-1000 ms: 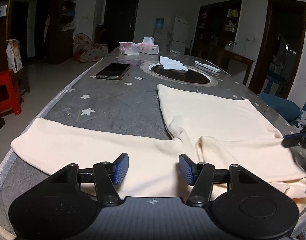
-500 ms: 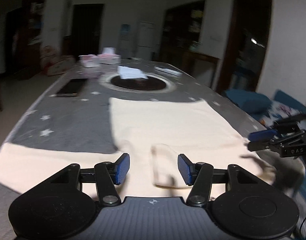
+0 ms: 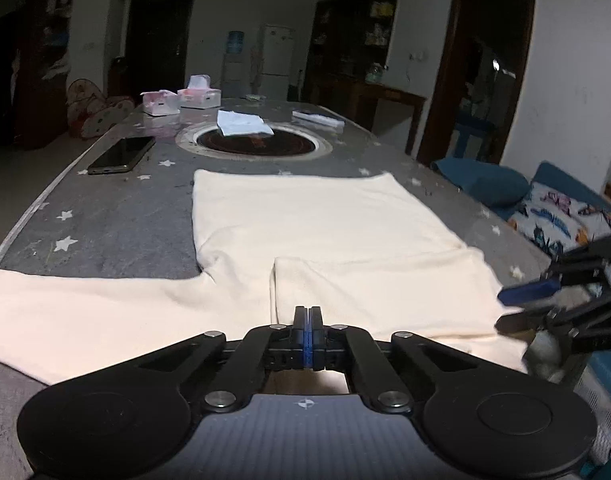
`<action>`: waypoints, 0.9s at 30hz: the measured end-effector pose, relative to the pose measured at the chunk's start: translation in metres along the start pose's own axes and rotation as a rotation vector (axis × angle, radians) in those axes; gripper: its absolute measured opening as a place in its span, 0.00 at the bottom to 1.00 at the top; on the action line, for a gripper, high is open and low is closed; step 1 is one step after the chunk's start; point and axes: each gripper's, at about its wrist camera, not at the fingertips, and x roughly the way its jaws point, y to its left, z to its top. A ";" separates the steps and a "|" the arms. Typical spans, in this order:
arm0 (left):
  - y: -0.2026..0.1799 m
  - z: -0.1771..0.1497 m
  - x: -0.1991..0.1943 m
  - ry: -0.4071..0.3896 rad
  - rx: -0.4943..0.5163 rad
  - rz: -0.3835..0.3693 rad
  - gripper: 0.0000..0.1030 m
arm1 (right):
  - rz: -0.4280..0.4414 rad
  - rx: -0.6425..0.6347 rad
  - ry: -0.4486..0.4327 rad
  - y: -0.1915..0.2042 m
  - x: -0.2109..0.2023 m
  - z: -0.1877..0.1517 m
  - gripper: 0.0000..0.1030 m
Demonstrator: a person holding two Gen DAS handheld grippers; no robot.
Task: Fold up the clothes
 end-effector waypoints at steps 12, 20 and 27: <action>0.001 0.007 0.001 0.002 -0.002 0.044 0.17 | 0.022 0.015 -0.027 -0.005 -0.010 -0.002 0.10; 0.004 -0.001 0.014 0.047 -0.002 0.039 0.06 | 0.023 -0.012 -0.021 0.003 0.001 -0.003 0.18; 0.008 0.011 -0.011 0.008 -0.077 -0.017 0.03 | 0.032 0.003 -0.039 -0.003 -0.013 0.000 0.04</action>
